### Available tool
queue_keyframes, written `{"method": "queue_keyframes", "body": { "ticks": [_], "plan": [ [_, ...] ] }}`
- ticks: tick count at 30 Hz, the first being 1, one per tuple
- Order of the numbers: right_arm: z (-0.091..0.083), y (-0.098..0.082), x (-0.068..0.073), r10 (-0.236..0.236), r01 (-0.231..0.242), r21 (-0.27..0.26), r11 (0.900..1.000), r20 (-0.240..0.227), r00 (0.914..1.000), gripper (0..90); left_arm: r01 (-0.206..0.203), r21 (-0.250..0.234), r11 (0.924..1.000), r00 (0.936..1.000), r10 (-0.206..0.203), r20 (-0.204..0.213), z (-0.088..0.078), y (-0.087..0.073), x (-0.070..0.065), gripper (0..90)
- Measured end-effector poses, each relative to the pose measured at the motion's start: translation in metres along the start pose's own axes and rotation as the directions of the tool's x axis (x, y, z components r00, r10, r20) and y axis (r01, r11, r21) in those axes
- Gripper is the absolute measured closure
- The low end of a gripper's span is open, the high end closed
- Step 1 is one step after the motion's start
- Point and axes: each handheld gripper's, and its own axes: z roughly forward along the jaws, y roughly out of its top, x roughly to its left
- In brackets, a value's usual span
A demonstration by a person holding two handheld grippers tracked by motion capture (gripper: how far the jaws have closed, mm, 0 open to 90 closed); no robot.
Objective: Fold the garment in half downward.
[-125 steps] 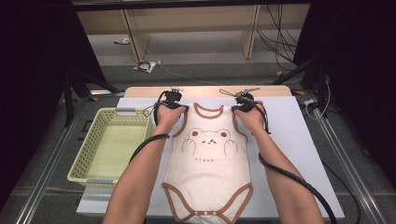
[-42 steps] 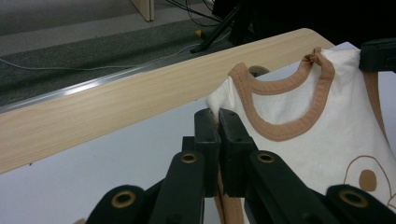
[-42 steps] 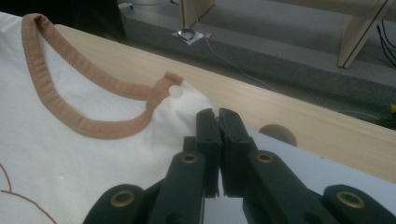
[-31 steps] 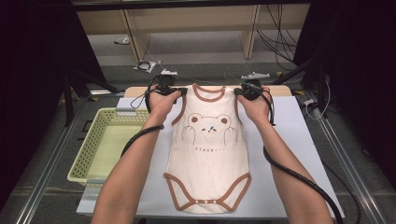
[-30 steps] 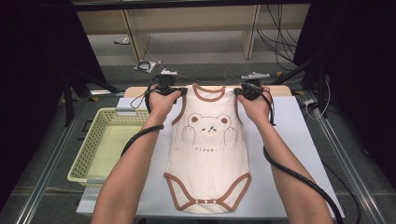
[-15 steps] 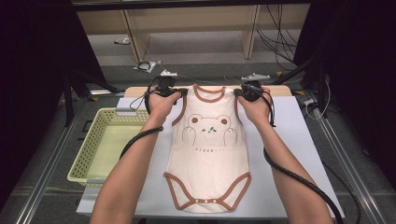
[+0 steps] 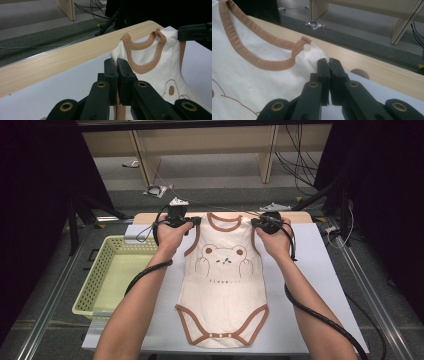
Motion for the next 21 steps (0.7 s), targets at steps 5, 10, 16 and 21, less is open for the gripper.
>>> {"method": "queue_keyframes", "body": {
  "ticks": [5, 10, 16, 21],
  "plan": [
    [-0.004, -0.006, 0.001, -0.006, 0.006, -0.006, 1.000, -0.006, 1.0000, 88.3, -0.002, -0.006, 1.0000, 1.0000, 0.003, 0.010, -0.003, -0.007, -0.001, 87.1],
    [-0.007, -0.010, 0.002, -0.009, 0.009, -0.013, 1.000, -0.006, 0.9999, 88.3, -0.006, -0.015, 0.9999, 0.9998, 0.007, 0.017, -0.007, -0.010, -0.002, 87.1],
    [-0.013, -0.014, 0.005, -0.035, 0.035, -0.033, 0.999, -0.001, 0.9994, 88.3, -0.014, -0.025, 0.9996, 0.9996, 0.014, 0.024, -0.011, -0.012, -0.004, 87.1],
    [-0.019, -0.016, 0.011, -0.041, 0.041, -0.050, 0.998, -0.011, 0.9991, 88.3, -0.022, -0.033, 0.9992, 0.9994, 0.023, 0.027, -0.015, -0.016, -0.007, 87.1]
  ]
}}
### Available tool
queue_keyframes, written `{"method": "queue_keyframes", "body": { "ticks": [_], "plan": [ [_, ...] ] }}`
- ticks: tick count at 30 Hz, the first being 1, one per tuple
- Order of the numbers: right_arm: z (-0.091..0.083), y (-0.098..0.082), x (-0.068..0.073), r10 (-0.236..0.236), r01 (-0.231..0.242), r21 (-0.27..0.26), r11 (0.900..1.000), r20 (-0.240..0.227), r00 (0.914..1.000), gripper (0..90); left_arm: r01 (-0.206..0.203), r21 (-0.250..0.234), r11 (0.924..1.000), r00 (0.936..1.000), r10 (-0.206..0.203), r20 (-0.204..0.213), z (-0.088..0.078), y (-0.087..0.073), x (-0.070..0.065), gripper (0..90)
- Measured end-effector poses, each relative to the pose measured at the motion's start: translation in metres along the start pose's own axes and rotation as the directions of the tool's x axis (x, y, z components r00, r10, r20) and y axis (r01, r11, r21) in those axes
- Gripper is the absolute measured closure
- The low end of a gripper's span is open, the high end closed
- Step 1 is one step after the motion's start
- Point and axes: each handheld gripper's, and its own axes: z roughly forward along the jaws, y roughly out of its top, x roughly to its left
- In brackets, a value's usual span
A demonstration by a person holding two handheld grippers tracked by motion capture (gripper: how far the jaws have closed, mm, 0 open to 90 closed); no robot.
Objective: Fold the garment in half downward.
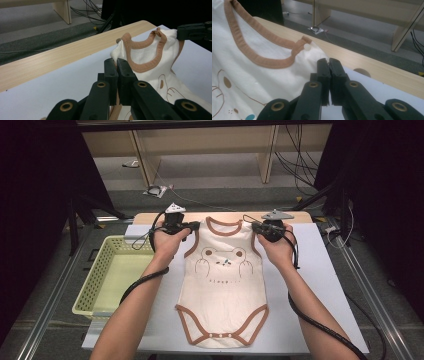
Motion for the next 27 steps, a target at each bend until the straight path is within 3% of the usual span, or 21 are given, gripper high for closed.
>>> {"method": "queue_keyframes", "body": {
  "ticks": [17, 27],
  "plan": [
    [-0.023, -0.016, 0.011, 0.020, -0.022, -0.072, 0.997, -0.035, 0.9992, 88.4, -0.003, -0.042, 0.9991, 0.9996, 0.004, 0.028, -0.014, -0.016, -0.010, 87.1],
    [-0.035, -0.024, 0.016, 0.026, -0.031, -0.097, 0.995, -0.052, 0.9983, 88.4, -0.009, -0.069, 0.9976, 0.9998, 0.010, 0.019, -0.024, -0.032, -0.015, 87.1]
  ]
}}
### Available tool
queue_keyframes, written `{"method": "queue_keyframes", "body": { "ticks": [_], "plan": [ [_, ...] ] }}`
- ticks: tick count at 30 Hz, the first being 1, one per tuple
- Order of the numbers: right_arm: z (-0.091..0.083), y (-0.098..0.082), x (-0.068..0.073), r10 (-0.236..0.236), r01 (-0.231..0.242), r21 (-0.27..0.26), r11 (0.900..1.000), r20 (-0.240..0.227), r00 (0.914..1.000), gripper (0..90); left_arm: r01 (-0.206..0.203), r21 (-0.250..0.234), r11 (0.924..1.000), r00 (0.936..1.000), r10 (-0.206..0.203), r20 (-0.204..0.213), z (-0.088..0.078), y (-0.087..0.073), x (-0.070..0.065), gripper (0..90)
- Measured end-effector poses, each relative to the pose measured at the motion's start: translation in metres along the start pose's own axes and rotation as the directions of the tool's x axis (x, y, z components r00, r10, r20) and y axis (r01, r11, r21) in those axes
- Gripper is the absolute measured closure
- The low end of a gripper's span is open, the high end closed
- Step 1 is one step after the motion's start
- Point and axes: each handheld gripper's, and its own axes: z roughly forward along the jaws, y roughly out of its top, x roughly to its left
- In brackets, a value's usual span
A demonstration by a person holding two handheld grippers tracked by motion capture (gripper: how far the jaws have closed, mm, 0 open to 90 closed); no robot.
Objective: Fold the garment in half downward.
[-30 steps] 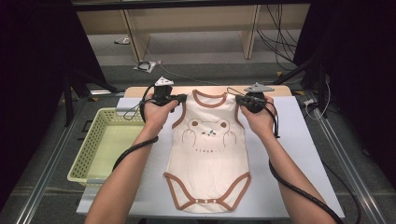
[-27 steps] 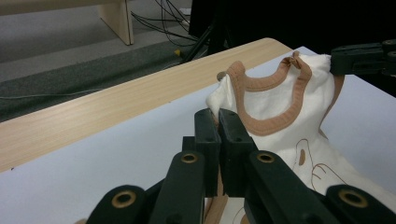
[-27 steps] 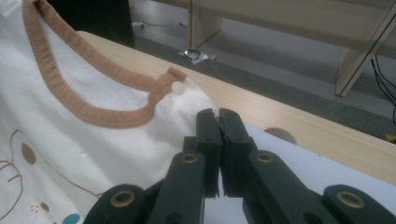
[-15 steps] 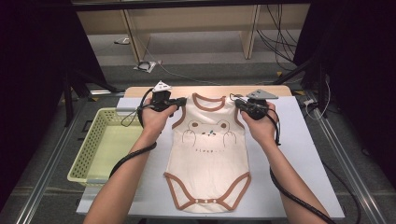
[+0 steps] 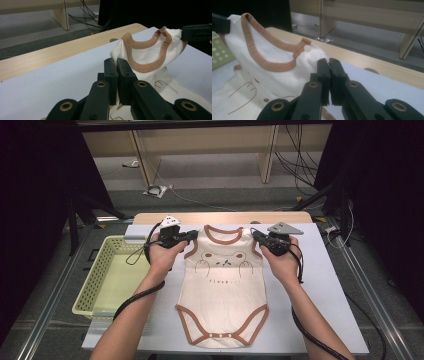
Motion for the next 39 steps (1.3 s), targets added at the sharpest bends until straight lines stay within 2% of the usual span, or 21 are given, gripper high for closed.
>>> {"method": "queue_keyframes", "body": {
  "ticks": [4, 8, 11, 17, 39],
  "plan": [
    [-0.003, -0.002, 0.002, -0.014, 0.014, 0.001, 1.000, -0.007, 0.9999, 88.4, -0.018, -0.006, 0.9998, 0.9998, 0.018, -0.002, -0.005, -0.005, -0.002, 87.1],
    [-0.005, -0.003, 0.002, -0.011, 0.011, -0.003, 1.000, -0.009, 0.9999, 88.4, -0.009, -0.017, 0.9998, 0.9998, 0.009, 0.016, -0.010, -0.009, -0.005, 87.1],
    [-0.007, -0.004, 0.004, -0.020, 0.020, -0.002, 1.000, -0.011, 0.9997, 88.4, -0.016, -0.016, 0.9997, 0.9998, 0.016, 0.016, -0.013, -0.012, -0.006, 87.1],
    [-0.011, -0.004, 0.008, -0.033, 0.033, -0.003, 0.999, -0.023, 0.9992, 88.4, -0.003, -0.026, 0.9996, 0.9998, 0.003, 0.019, -0.018, -0.019, -0.006, 87.1],
    [-0.024, -0.016, 0.016, -0.076, 0.077, 0.018, 0.997, -0.054, 0.9957, 88.4, -0.037, -0.022, 0.9991, 0.9990, 0.037, 0.025, -0.030, -0.027, -0.018, 87.1]
  ]
}}
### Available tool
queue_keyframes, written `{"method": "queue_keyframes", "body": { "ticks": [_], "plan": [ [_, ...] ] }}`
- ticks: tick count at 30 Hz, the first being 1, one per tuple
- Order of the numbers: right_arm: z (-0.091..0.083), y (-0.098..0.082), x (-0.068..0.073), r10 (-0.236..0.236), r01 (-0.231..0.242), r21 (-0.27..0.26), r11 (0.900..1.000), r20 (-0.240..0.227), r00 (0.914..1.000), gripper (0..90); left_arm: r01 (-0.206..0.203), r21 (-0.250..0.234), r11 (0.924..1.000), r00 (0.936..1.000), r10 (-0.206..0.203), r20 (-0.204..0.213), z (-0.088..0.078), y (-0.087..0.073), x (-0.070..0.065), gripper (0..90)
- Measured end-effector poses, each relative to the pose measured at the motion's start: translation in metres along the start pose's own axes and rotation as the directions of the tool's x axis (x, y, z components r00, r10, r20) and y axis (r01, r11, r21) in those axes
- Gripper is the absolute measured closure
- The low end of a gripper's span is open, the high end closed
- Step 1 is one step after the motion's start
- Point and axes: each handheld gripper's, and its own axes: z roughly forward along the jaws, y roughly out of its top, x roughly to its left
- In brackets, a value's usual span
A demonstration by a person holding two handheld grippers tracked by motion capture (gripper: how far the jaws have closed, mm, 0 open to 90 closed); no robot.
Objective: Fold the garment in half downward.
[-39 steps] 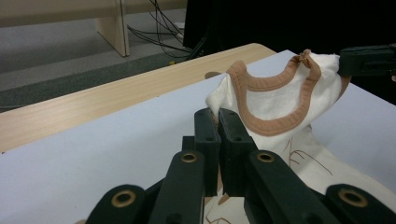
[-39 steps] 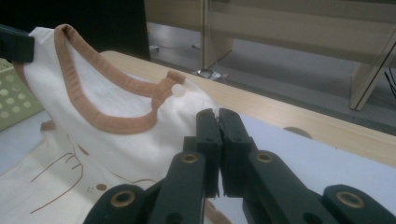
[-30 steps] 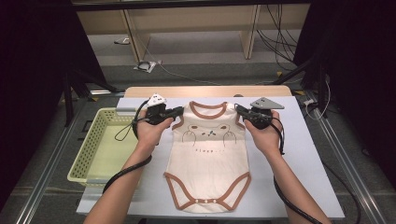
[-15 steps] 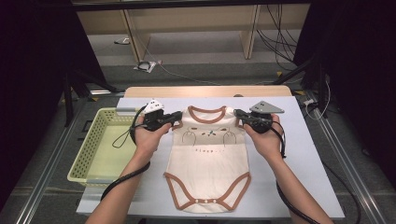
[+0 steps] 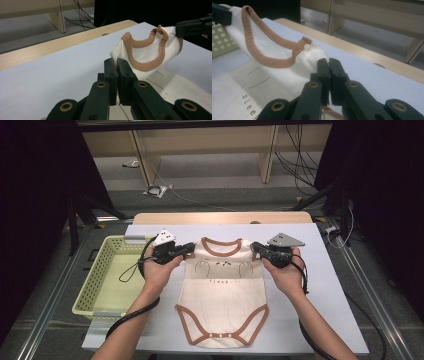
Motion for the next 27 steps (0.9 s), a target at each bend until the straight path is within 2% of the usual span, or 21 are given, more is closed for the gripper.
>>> {"method": "queue_keyframes", "body": {
  "ticks": [11, 19, 27],
  "plan": [
    [-0.007, -0.002, 0.002, -0.002, 0.002, -0.003, 1.000, -0.007, 1.0000, 88.4, 0.015, -0.009, 0.9998, 0.9998, -0.015, 0.013, -0.007, -0.002, -0.003, 87.0],
    [-0.009, -0.004, 0.006, -0.004, 0.004, -0.003, 1.000, -0.020, 0.9998, 88.4, 0.009, -0.009, 0.9999, 1.0000, -0.009, 0.004, -0.011, -0.002, -0.004, 87.0],
    [-0.016, -0.003, 0.007, -0.004, 0.003, -0.016, 1.000, -0.023, 0.9997, 88.4, 0.005, 0.001, 1.0000, 0.9999, -0.005, 0.012, -0.014, -0.006, -0.007, 87.0]
  ]
}}
